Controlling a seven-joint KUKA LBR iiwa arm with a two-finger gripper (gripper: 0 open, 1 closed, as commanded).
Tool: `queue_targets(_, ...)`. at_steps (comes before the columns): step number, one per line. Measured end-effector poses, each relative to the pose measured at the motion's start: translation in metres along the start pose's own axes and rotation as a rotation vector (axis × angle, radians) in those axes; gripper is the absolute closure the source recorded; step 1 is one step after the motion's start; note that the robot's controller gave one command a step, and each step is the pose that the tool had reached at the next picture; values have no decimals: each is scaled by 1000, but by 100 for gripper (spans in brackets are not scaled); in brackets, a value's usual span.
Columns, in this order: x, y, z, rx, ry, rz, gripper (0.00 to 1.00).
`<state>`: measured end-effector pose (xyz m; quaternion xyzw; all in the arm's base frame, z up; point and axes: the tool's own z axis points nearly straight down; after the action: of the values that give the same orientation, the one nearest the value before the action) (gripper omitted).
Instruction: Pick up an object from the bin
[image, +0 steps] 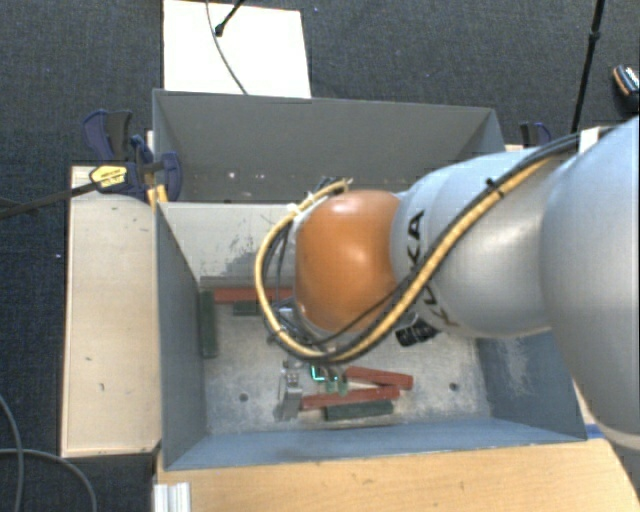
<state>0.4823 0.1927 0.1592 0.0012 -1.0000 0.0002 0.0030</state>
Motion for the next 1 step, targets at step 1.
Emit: queue_targets(1, -12, -68, 91, 3, 0, -126, 0)
